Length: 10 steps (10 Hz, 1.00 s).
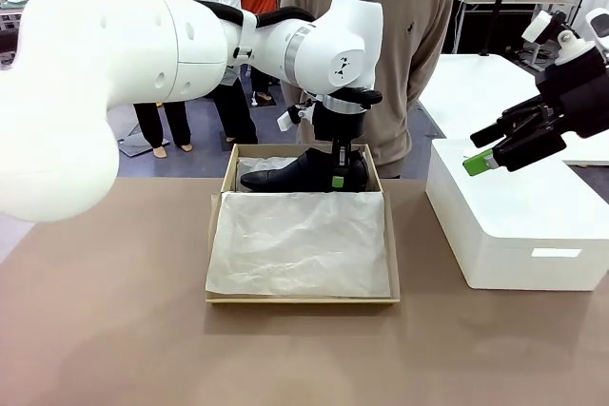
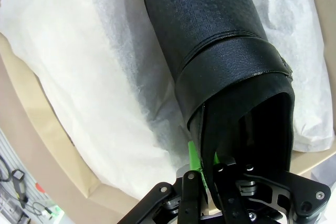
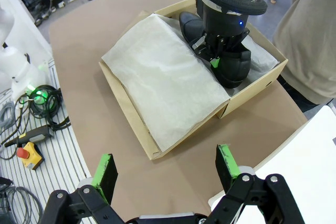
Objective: Pack the shoes into the box.
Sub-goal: Place the other shoe of the Shoes into the Shoes Box.
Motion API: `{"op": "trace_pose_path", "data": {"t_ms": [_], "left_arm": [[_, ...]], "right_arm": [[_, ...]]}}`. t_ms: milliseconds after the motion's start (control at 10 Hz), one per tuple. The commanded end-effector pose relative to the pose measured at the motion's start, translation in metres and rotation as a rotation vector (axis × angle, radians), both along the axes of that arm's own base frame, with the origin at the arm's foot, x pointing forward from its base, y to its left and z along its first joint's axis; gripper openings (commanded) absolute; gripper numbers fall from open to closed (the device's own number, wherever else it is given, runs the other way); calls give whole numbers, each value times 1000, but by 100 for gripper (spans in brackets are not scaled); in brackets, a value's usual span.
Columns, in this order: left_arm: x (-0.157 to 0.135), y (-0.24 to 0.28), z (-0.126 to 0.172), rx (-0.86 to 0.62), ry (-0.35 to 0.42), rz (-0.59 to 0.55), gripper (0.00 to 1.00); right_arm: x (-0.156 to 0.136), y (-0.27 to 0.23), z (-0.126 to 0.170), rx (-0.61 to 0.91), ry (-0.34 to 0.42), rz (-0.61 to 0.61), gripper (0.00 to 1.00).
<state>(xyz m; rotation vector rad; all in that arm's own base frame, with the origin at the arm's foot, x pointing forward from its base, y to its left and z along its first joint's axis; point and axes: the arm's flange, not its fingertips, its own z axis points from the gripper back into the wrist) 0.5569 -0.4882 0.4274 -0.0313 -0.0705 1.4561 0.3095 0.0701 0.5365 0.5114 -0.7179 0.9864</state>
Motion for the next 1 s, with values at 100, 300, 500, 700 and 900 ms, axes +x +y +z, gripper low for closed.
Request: {"op": "trace_pose_path", "data": {"t_ms": [100, 300, 500, 700, 900], "left_arm": [[-2, -2, 7, 34, -26, 47, 18], [-3, -1, 12, 31, -21, 48, 56], [-5, 1, 28, 28, -31, 57, 96], [-8, 7, 58, 16, -53, 74, 100], [-9, 19, 68, -5, -43, 94, 100]], "right_arm": [[3, 1, 0, 28, -14, 25, 100], [3, 1, 0, 28, -14, 25, 100], [3, 1, 0, 28, -14, 25, 100], [3, 1, 0, 28, -14, 25, 100], [3, 1, 0, 28, -14, 25, 100]]}}
